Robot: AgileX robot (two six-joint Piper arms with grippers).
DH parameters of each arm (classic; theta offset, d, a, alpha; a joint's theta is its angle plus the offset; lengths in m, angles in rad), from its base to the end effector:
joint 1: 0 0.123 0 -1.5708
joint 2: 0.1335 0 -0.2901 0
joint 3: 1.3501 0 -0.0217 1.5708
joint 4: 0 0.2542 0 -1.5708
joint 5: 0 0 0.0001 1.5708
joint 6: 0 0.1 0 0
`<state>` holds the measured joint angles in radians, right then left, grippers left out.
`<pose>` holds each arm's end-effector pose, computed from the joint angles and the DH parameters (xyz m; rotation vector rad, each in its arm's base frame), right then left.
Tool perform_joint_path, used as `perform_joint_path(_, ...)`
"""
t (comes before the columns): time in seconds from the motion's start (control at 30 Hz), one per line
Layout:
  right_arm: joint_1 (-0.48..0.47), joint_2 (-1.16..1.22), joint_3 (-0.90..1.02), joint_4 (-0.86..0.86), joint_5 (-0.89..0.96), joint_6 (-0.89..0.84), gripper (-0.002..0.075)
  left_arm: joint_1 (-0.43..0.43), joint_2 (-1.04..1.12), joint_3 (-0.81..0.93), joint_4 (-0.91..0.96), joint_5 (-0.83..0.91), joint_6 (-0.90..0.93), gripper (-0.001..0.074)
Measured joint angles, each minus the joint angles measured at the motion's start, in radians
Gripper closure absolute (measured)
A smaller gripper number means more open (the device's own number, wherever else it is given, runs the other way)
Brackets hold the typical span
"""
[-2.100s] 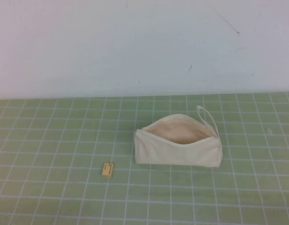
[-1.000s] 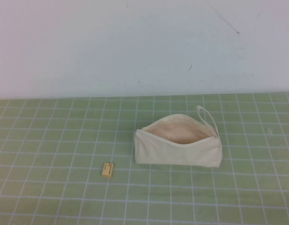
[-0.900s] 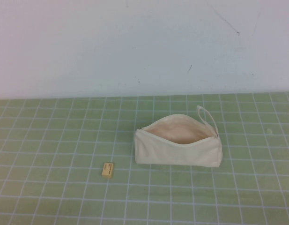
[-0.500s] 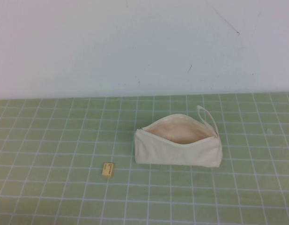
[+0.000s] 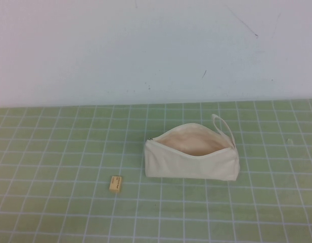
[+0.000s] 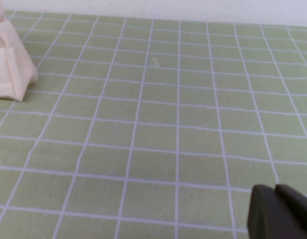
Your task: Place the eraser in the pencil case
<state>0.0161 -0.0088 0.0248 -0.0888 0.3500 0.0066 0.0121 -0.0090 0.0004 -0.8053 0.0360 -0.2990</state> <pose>0.0603 -0.0021 0.1713 -0.0647 1.8476 -0.0705 0.0629 -0.0019 0.2119 -0.8111 1.3406 -0.8906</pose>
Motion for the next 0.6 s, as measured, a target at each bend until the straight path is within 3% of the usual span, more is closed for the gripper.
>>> perform_joint_path(0.27,0.0,0.0,0.0,0.0,0.0,0.0,0.0727,-0.075,0.142,-0.355,0.137,0.319,0.355,0.0736)
perform_joint_path(0.43,0.0,0.0,0.0,0.0,0.0,0.0,0.0727,-0.099,0.439,-0.648,0.179,0.646,0.581,0.0736)
perform_joint_path(0.6,0.0,0.0,0.0,0.0,0.0,0.0,0.0727,-0.099,0.679,-0.835,0.194,0.798,0.816,0.0736)
